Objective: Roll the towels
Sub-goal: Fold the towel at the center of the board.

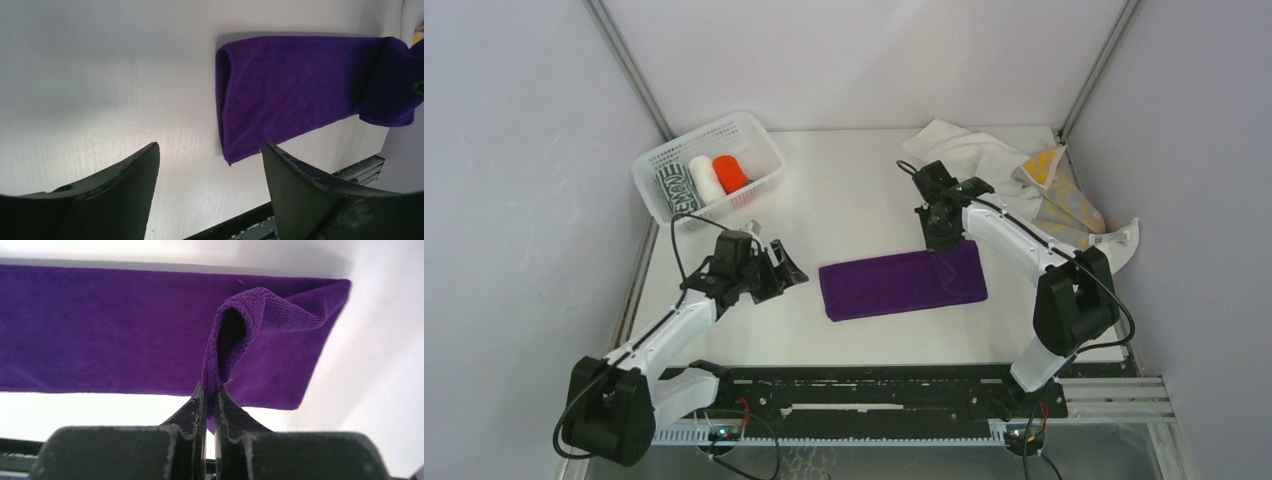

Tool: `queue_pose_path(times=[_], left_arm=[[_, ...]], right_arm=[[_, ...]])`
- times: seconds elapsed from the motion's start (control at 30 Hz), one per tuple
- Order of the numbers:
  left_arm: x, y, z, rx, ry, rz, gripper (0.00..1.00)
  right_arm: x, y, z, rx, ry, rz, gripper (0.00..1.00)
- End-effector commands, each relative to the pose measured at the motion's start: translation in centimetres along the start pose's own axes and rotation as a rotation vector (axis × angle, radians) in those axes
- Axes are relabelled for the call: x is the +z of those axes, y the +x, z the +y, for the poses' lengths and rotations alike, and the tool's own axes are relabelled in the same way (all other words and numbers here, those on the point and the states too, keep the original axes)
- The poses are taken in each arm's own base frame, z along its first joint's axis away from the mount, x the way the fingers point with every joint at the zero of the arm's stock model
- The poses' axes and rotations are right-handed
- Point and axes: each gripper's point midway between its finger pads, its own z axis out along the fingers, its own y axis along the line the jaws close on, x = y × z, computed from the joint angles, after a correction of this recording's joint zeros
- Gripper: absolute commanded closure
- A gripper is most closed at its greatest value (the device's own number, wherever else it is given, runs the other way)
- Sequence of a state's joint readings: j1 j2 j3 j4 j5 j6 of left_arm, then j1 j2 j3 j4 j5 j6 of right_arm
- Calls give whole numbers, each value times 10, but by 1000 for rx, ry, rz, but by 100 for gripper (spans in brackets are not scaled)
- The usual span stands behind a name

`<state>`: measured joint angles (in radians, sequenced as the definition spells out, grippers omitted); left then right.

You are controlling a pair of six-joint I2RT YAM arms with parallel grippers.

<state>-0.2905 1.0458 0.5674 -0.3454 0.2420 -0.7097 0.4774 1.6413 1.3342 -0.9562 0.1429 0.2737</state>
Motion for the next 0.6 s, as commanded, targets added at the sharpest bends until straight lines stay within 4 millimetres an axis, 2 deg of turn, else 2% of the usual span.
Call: queue_pose_path(times=[0.0, 0.3, 0.57], left_arm=[[14, -6, -11, -43, 79, -24, 21], [36, 7, -7, -65, 100, 31, 39], [52, 23, -12, -54, 107, 96, 45]], right_arm=[[-7, -13, 43, -5, -149, -59, 100], [-6, -2, 98, -76, -218, -38, 100], [-7, 8, 138, -69, -258, -25, 100]])
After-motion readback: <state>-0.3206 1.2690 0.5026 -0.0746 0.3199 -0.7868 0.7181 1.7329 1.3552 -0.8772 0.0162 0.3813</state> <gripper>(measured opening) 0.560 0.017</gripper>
